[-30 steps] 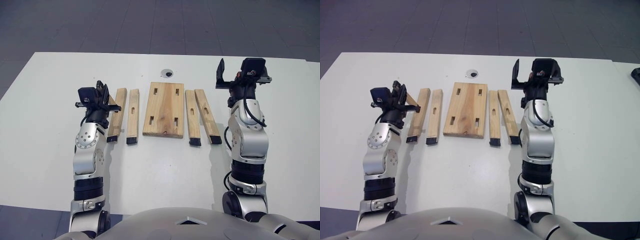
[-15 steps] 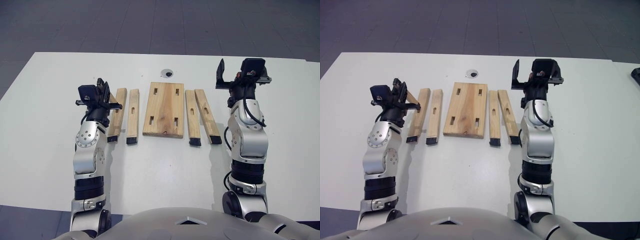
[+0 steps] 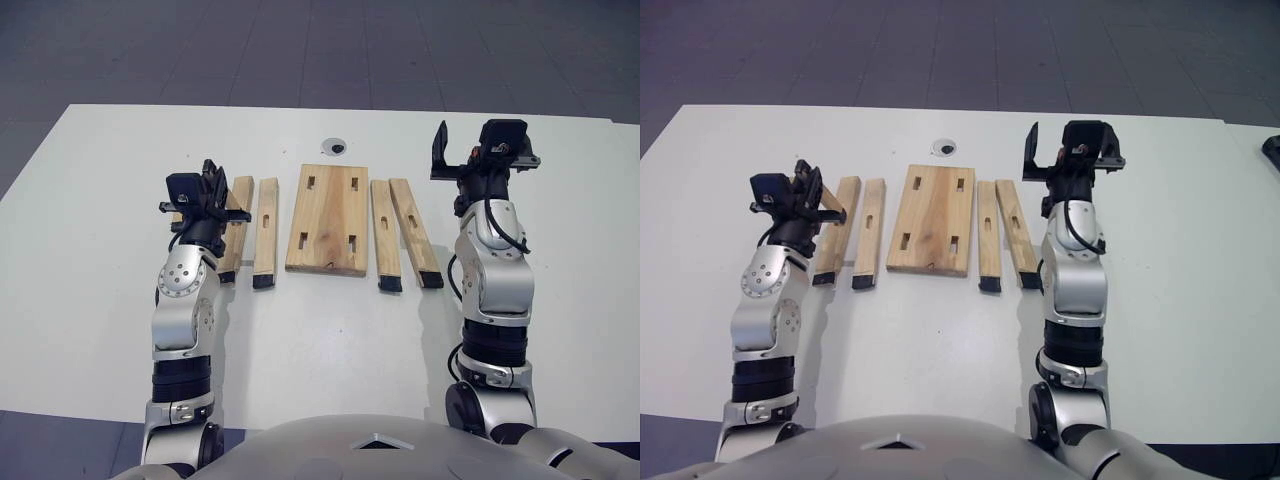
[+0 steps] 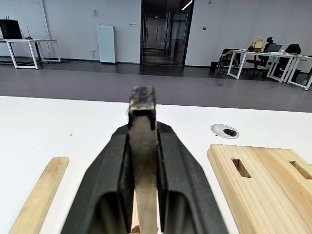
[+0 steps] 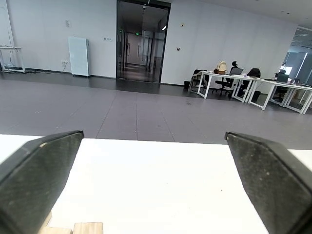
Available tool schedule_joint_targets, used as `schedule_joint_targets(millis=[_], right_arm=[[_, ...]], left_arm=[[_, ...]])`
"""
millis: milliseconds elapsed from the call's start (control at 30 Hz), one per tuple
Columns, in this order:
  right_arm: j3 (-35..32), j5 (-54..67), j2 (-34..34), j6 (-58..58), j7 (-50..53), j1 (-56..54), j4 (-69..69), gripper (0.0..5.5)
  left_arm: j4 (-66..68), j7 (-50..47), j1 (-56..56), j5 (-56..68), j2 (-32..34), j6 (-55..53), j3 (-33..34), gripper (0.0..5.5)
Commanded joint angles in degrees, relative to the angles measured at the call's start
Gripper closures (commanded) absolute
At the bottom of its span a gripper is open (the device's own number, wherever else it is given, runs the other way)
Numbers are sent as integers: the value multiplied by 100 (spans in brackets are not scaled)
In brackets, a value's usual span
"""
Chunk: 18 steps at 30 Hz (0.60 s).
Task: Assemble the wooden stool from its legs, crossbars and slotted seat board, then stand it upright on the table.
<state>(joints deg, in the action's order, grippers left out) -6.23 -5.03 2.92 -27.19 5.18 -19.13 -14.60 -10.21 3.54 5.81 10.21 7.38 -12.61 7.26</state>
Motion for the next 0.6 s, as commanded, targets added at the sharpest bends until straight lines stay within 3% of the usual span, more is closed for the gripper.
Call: schedule_joint_targets(millis=[33, 600], right_arm=[[-39, 60, 36, 22, -2, -77, 69, 10], [9, 48, -3, 36, 41, -72, 51, 10]], left_arm=[[36, -44, -48, -81, 30, 17, 66, 508], [680, 70, -326, -345, 101, 258, 13, 508]])
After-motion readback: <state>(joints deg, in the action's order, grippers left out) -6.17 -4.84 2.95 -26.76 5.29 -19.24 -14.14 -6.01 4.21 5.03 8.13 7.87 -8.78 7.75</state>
